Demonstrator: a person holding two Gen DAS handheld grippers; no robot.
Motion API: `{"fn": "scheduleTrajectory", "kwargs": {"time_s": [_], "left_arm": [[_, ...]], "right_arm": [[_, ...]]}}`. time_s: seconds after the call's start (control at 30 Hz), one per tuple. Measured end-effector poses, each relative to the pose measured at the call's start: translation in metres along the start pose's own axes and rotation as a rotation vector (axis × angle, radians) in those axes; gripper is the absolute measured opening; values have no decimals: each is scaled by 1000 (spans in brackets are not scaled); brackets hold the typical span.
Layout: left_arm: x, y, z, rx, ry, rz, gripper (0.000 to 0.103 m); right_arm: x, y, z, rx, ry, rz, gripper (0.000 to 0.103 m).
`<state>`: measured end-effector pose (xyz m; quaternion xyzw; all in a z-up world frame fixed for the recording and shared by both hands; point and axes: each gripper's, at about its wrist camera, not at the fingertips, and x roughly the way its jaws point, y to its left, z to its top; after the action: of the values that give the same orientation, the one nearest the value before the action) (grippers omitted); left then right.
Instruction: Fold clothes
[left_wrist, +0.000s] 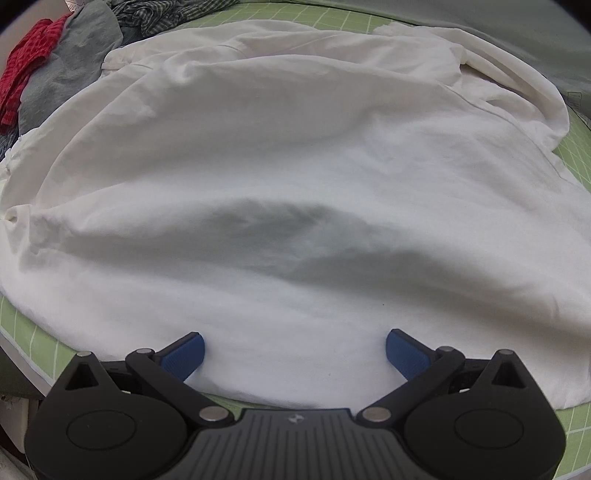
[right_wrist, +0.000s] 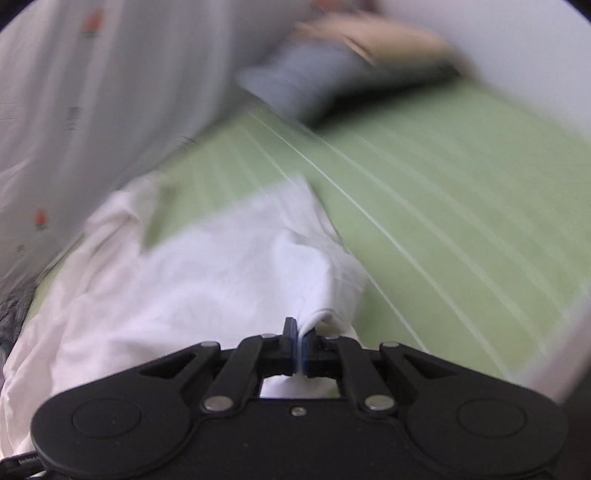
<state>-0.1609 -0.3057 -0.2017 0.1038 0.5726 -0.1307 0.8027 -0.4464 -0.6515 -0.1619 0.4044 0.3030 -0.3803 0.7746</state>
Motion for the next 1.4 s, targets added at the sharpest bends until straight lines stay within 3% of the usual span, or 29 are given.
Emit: {"fn": "scheduleTrajectory", "kwargs": {"time_s": [0.13,0.17,0.2,0.27,0.33,0.4,0.47,0.53,0.63,0.67,0.77,0.9,0.97,1.03,1.1,1.23,1.27,1.37,1.4], "left_arm": [[-1,8,8,-2,6,0,103],[-1,8,7,-2,6,0,103],[-1,7,7,-2,6,0,103],[-1,8,7,0,4,0,103],[-2,8,6,4,7,-1,103],[-2,8,7,20,19,-7,103],[-1,8,14,70,46,-23,103],[-1,11,15,120,68,-41,103],[-1,16,15,146,84,-57,103],[-2,17,15,151,89,-60,103],[1,16,18,168,95,-64,103],[-1,33,21,182,97,-70,103],[-3,40,15,197,98,-74,103],[-21,54,-24,195,98,-74,103],[-20,54,-22,194,110,-72,103],[-6,35,10,186,121,-67,103],[-1,29,22,183,122,-65,103],[24,14,76,200,126,-69,103],[25,16,78,207,126,-71,103]], "right_arm": [[-12,-6,3,12,-19,18,10],[-14,-4,5,11,-35,16,21],[-16,-4,8,20,-48,13,42],[-13,-11,7,70,-52,19,58],[-3,-24,5,170,-25,40,57],[8,-34,5,254,-7,50,44],[17,-30,11,244,-9,32,32],[20,-14,19,150,-37,-8,27],[23,19,28,-66,-88,-98,27],[28,30,27,-164,-93,-152,30],[37,43,18,-265,-92,-259,48],[10,4,15,73,-96,-112,57],[-8,-12,9,159,-134,-106,60],[-23,-26,2,224,-169,-101,60],[-31,-37,-4,276,-188,-85,52],[-32,-40,-13,332,-215,-72,40],[-38,-40,-15,361,-256,-70,36],[-54,-46,-16,409,-364,-139,36],[-51,-50,-13,403,-339,-149,36]]}}
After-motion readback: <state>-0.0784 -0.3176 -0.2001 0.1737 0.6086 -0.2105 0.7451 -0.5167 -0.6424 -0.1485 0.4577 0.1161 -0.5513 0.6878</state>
